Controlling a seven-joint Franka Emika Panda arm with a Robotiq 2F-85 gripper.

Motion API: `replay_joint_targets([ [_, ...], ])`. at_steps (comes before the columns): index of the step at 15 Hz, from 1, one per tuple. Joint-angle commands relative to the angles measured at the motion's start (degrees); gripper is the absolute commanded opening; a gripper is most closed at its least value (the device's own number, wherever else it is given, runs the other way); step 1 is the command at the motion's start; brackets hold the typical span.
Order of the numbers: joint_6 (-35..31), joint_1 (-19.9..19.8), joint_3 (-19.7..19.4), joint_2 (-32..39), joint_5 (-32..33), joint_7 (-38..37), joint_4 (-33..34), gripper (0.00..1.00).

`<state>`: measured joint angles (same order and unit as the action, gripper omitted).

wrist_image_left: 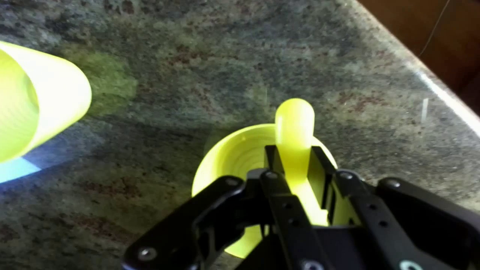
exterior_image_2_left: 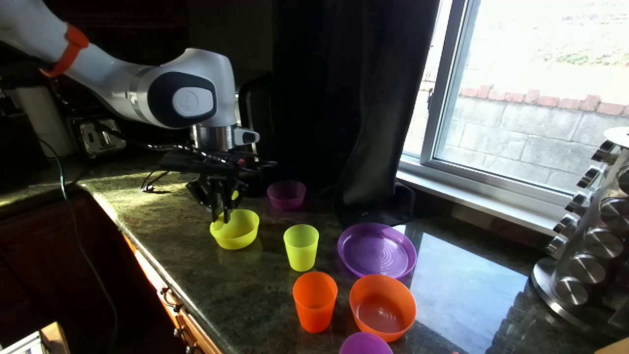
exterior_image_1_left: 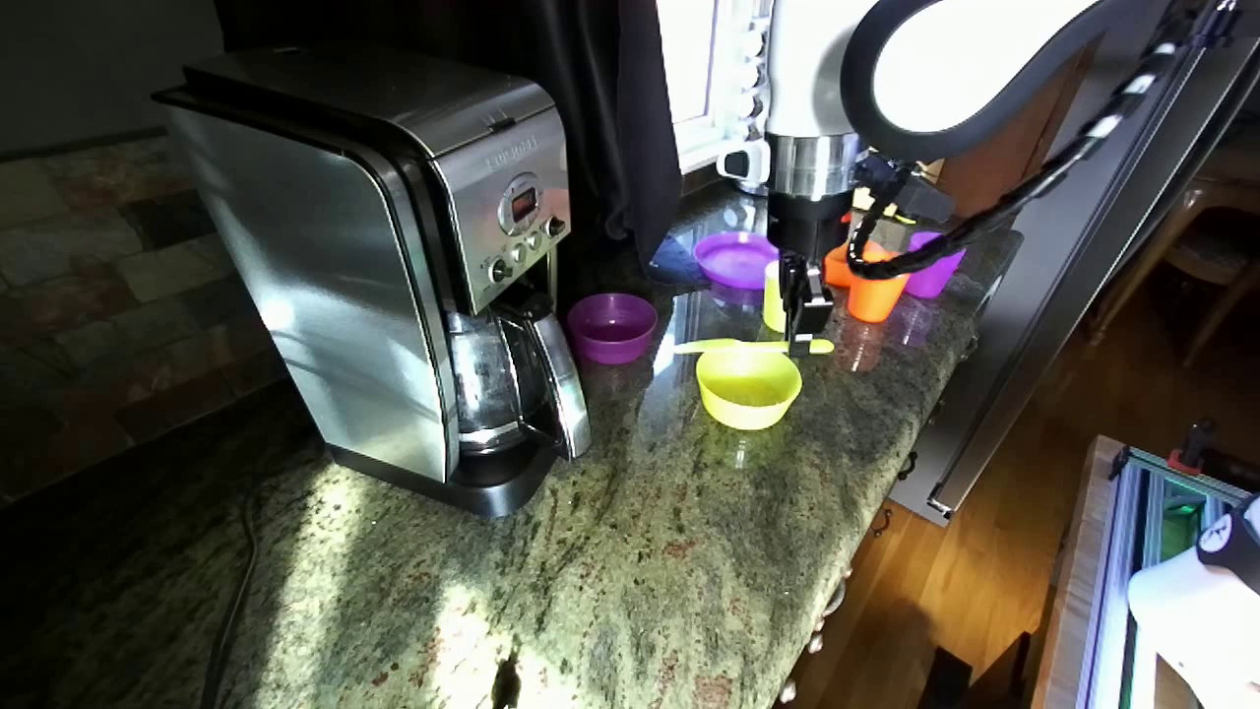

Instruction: Put the yellow cup and knife on the countertop

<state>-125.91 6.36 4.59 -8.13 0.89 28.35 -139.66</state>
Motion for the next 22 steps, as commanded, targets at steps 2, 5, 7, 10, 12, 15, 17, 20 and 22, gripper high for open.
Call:
replay_joint_targets([
  [2, 4.99, 4.03, 1.92, -4.18, -1.89, 1.90, -2.71, 0.06],
  [5, 5.25, 5.66, 2.79, -2.76, -3.37, 0.40, -2.93, 0.06],
  [7, 3.40, 5.96, 3.29, -1.53, -3.47, -1.03, -3.60, 0.06],
  [10, 1.01, 5.82, 3.68, 0.70, -2.62, -2.88, -4.10, 0.06],
  [12, -1.53, 5.56, 3.71, 2.88, -2.65, -4.26, -4.11, 0.06],
  [15, -3.82, 5.51, 3.99, 5.71, -2.78, -5.64, -3.72, 0.06],
  [17, -4.98, 5.43, 4.24, 7.26, -2.23, -6.44, -3.60, 0.06],
  [20, -5.78, 5.26, 4.45, 9.07, -2.21, -7.53, -3.24, 0.36],
  [22, -5.67, 5.20, 4.58, 9.52, -2.56, -7.87, -3.06, 0.55],
])
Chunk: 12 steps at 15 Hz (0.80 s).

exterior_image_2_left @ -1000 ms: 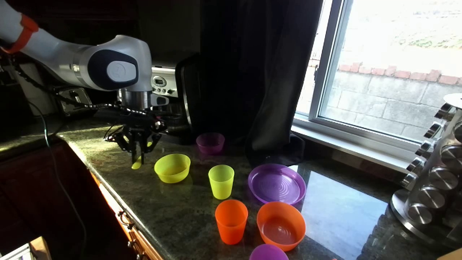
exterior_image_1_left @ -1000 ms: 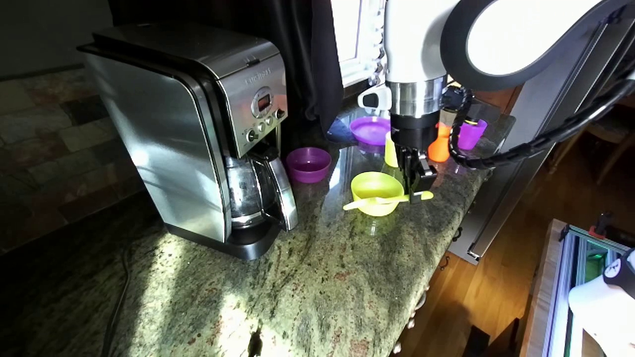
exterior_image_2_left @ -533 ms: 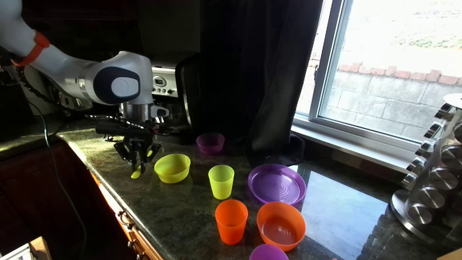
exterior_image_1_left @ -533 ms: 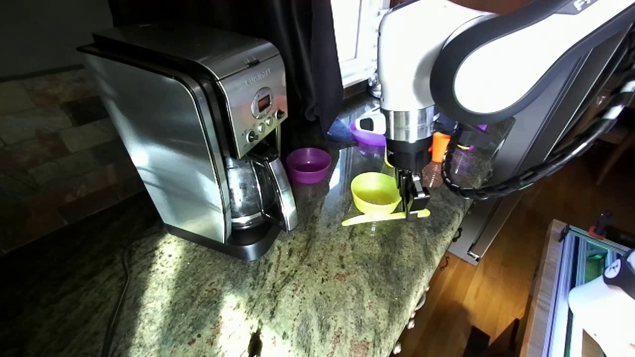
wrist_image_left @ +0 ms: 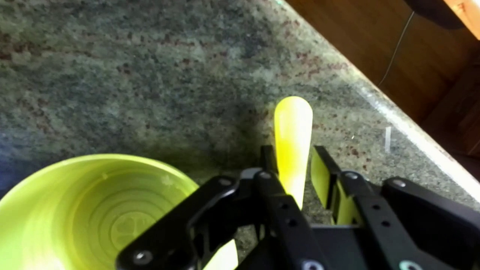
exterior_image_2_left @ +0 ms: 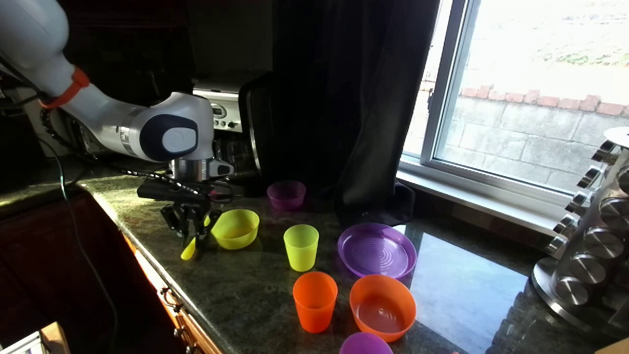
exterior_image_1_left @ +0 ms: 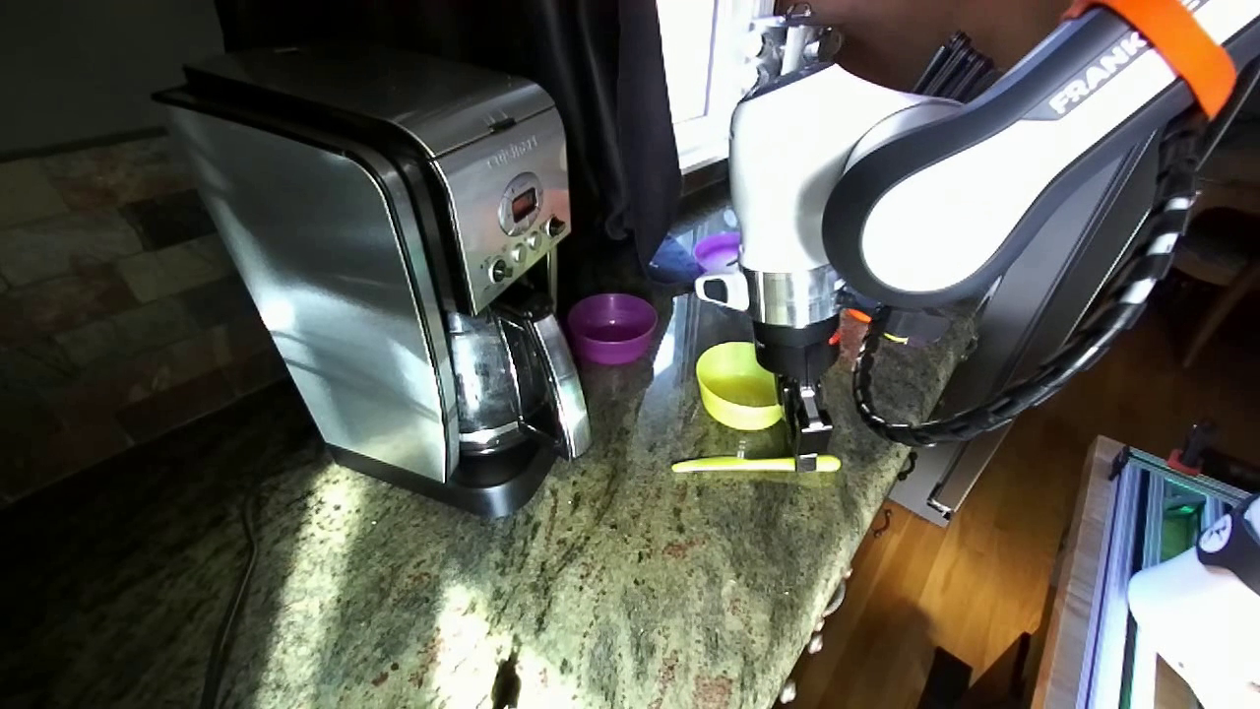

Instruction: Put the yellow cup and knife on the countertop

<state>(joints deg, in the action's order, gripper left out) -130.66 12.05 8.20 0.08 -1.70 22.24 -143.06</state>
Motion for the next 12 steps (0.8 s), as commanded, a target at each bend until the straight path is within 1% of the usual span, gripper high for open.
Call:
replay_joint_targets([
  [1, -0.70, -0.49, 1.04, 1.13, -0.47, -1.56, 0.38, 0.62],
  [4, -0.07, -0.40, 1.32, -0.34, -1.48, -1.26, 0.26, 0.84],
  [6, 2.19, -0.29, 1.55, -1.60, -3.66, 0.19, 0.52, 0.99],
  [8, 6.16, -0.16, 1.75, -2.79, -7.23, 2.74, 1.04, 1.00],
  [10, 12.30, -0.17, 1.59, -4.12, -10.52, 4.91, 2.12, 1.00],
  [12, 16.15, -0.26, 1.27, -6.18, -11.07, 4.54, 2.60, 1.00],
])
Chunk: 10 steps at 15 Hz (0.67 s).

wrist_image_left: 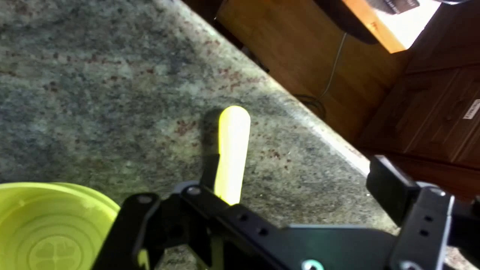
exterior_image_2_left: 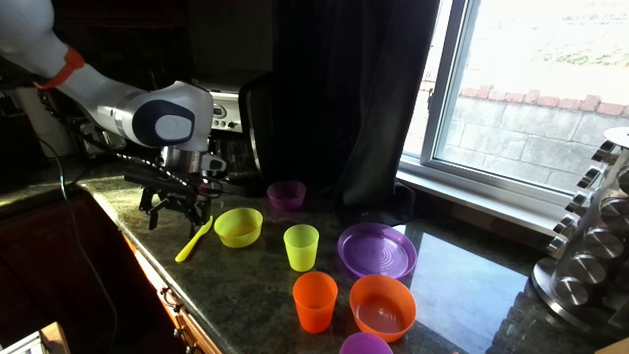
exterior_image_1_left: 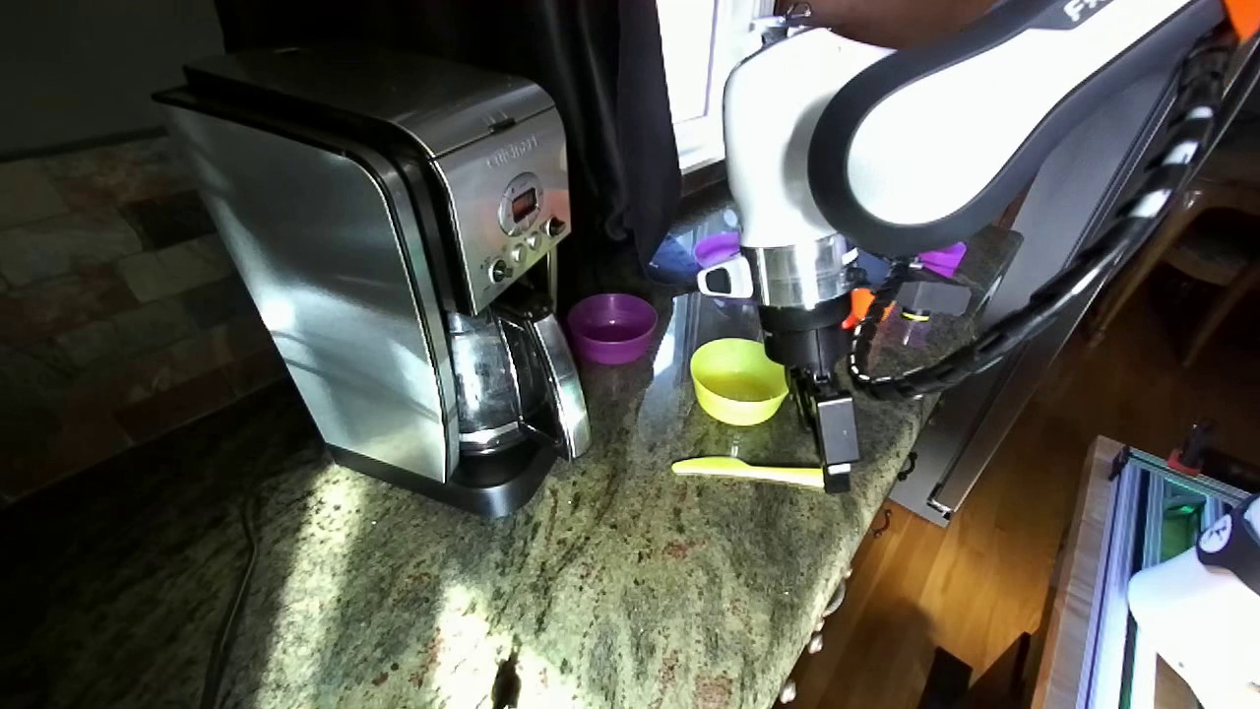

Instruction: Put the yellow cup and knife on the countertop

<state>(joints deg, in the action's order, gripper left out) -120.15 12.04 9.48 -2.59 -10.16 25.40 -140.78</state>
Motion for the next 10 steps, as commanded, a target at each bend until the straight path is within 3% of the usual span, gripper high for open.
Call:
replay_joint_targets([
  [1, 6.99, -0.31, -0.17, -4.52, -2.45, 0.80, 0.61, 1.00],
  [6, 5.93, -1.71, -2.37, -12.47, 1.53, 0.41, 0.04, 1.00],
  [10, 2.45, -5.30, -6.71, -17.66, 7.14, 0.50, 0.36, 1.00],
])
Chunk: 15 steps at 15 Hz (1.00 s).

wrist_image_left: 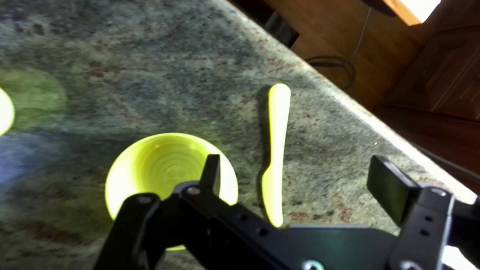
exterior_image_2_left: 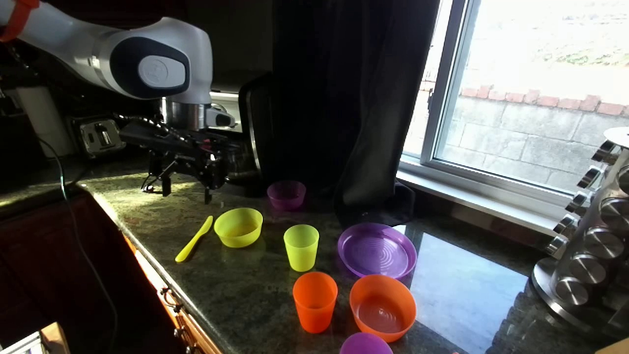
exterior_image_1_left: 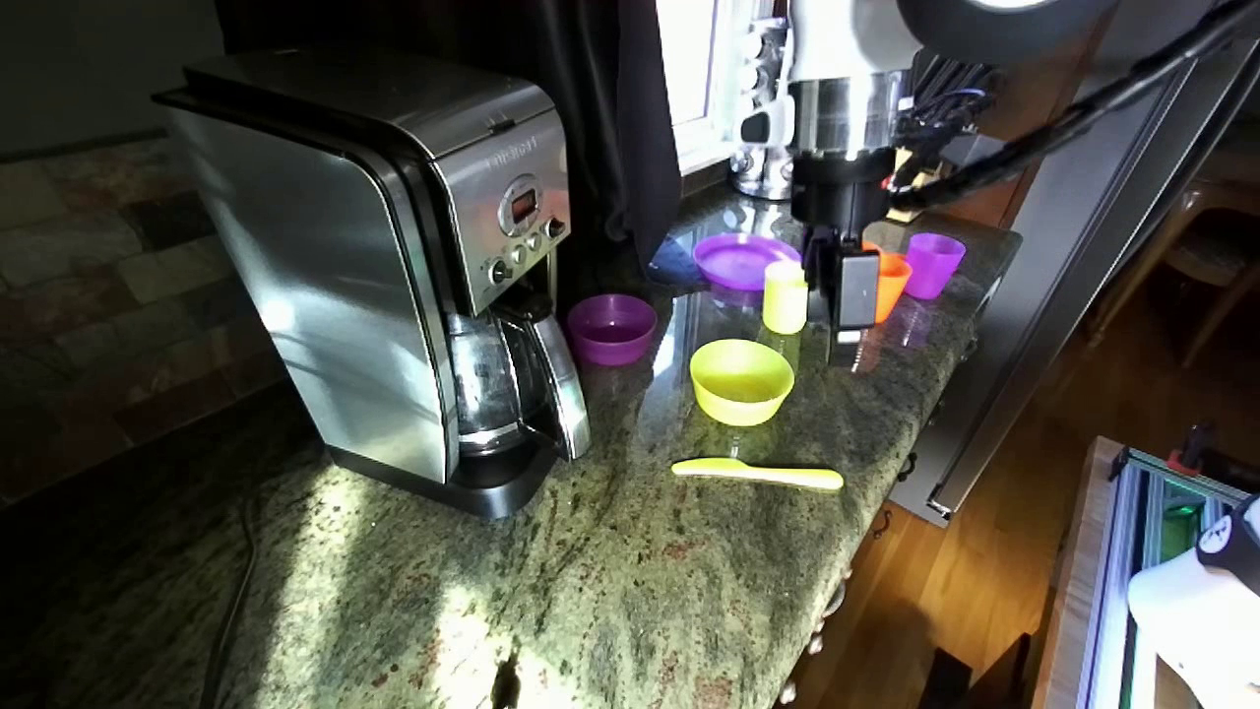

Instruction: Put the yellow cup and knife on the countertop

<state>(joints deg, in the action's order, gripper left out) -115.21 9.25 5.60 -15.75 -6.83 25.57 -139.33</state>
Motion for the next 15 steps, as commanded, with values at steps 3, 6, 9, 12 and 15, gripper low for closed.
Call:
replay_joint_targets([
  [3, -5.56, -6.02, -6.77, -4.72, 8.25, 0.03, 0.71, 1.00],
  [6, -10.49, -8.72, -9.56, -2.43, 10.45, -1.35, 2.46, 1.00],
  [9, -15.92, -10.43, -11.44, 0.85, 10.31, -2.21, 2.94, 1.00],
  [12, -22.00, -11.63, -13.00, 3.44, 9.35, -1.70, 1.93, 1.00],
  [15, -24.62, -12.78, -14.05, 5.87, 8.65, -1.83, 1.52, 1.00],
])
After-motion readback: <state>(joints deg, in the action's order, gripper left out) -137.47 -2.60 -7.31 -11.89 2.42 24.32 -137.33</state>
